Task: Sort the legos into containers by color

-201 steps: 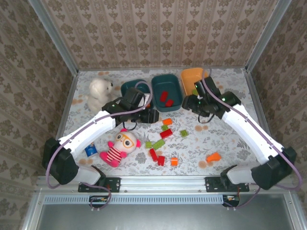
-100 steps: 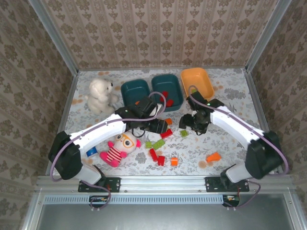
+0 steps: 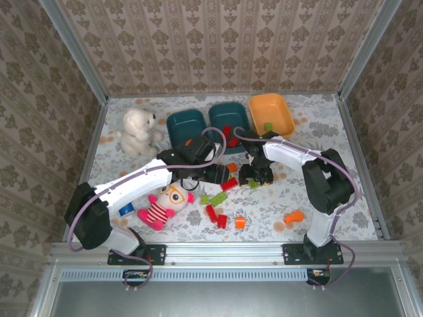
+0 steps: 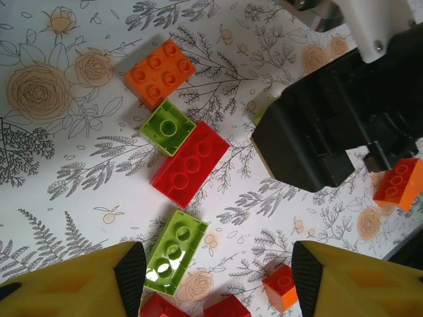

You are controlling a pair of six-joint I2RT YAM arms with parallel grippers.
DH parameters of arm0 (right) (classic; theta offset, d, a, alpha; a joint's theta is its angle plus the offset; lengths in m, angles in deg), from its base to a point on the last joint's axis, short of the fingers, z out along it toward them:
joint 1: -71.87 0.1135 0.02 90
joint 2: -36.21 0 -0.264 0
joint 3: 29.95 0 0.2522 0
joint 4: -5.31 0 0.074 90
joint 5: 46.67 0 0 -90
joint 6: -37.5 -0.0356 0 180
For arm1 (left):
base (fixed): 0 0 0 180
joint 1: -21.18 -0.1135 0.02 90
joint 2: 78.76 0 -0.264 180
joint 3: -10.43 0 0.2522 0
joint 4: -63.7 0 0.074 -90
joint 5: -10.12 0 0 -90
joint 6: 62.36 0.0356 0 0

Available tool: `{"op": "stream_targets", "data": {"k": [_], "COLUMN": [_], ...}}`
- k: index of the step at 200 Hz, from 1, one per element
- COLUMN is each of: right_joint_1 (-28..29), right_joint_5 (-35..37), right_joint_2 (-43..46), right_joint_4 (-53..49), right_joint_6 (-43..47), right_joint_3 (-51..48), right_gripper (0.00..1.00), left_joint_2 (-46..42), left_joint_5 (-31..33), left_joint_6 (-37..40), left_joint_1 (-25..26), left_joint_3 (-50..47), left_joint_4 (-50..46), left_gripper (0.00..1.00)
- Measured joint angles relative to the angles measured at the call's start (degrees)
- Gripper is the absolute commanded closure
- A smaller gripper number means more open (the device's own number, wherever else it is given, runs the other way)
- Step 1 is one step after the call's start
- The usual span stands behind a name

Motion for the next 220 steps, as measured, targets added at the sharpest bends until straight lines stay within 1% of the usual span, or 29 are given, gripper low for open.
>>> {"op": "stream_targets", "data": {"k": [34,47,77,104,125,150,172,192,220], "right_joint_1": [0.2,0.2,0.2,0.2,-0.7,-5.1,-10.0,-13.8,-18.4], "right_joint_5": [2.0,2.6,3.7,5.2,6.6,8.1,9.8,11.0,11.4], "right_joint_2": [-3.9,-5.0,-6.1,-5.7,-3.3,0.5,0.5,-2.6,-12.3], "right_joint_4": [-0.4,-0.6,-0.6,-0.6,-2.0,-3.5,-3.3,-3.3,-2.9], "right_joint_6": [0.5,0.6,0.5,0.4,0.2,-0.1,-0.6,-2.0,-4.7], "right_joint_3": [1.7,2.5,3.0,3.5,5.2,13.0,22.1,29.7,40.3], "right_gripper": [0.43,0.49,0.67,0.71,0.73,0.76,0.76,0.77,0.77], "left_joint_2": [-0.1,-0.1,-0.1,-0.1,-0.3,-0.6,-0.6,-0.3,2.0], "left_joint_5": [0.1,0.2,0.3,0.5,0.5,0.4,0.2,-0.1,-1.1], "left_joint_6": [-0.5,-0.5,-0.5,-0.9,-1.6,-2.9,-3.9,-4.6,-5.2], "left_joint_1": [0.0,0.0,0.0,-0.1,-0.9,-3.3,-5.8,-7.9,-9.9], "left_joint_3": [-0.2,-0.2,-0.2,-0.2,-0.2,0.1,1.2,3.5,6.6], "left_joint_4": [0.2,0.2,0.3,0.3,0.4,1.0,2.1,3.3,5.9], "left_gripper": [0.37,0.37,0.37,0.37,0.37,0.37,0.37,0.37,0.37]}}
